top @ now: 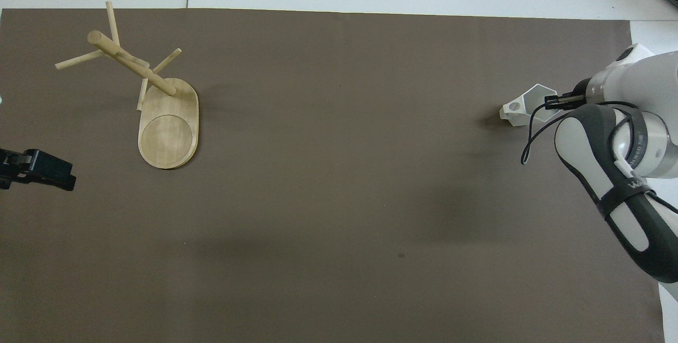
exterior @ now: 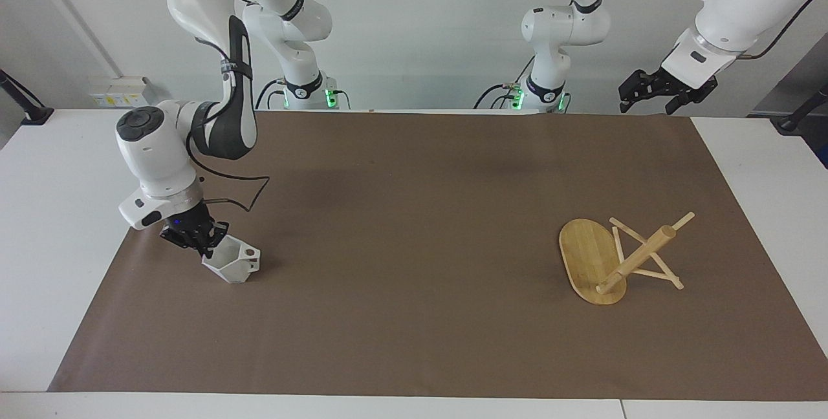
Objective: Hang cup on rack
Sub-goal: 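Close the right gripper on the white cup's rim, then lift the cup with the right gripper while the left gripper approaches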
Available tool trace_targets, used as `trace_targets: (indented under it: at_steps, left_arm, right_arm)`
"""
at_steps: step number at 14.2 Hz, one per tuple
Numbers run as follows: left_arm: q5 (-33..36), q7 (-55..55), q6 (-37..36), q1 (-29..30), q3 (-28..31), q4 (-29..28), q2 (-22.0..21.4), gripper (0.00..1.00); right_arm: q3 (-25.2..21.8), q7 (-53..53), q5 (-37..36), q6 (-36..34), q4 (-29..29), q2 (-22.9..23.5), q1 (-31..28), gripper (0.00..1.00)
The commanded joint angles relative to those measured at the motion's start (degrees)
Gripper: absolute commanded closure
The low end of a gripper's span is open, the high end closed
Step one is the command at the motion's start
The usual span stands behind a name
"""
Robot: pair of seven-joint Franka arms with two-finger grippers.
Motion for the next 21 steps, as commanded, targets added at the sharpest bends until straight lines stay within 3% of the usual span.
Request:
trace_targets:
  at_steps: [1, 7, 12, 17, 21]
  left_arm:
    - [-0.73, 0.66, -0.27, 0.38, -0.03, -1.19, -1.24, 0.00]
    - [-0.65, 0.66, 0.34, 0.38, -0.03, -1.10, -1.15, 0.00]
    - [-0.82, 0.66, 7.53, 0.91, -0.12, -1.28, -0.72, 0.00]
    - [-0.82, 0.66, 11.42, 1.17, -0.12, -1.54, -0.62, 0.00]
    - [-0.82, 0.84, 10.81, 0.82, -0.20, -1.62, -0.89, 0.00]
  right_arm:
    - [0.31, -1.11, 0.03, 1.23, -0.94, -0.35, -0.25, 1.00]
    - [0.31, -1.11, 0.03, 0.97, -0.86, -0.35, -0.16, 1.00]
    - [0.84, -0.93, 0.12, -0.43, 1.42, -0.26, -0.33, 1.00]
    - [2.77, -0.14, 0.55, -8.42, 6.96, -0.43, -0.33, 1.00]
    - [5.40, 4.42, 5.65, -16.94, 13.01, -1.14, -0.25, 1.00]
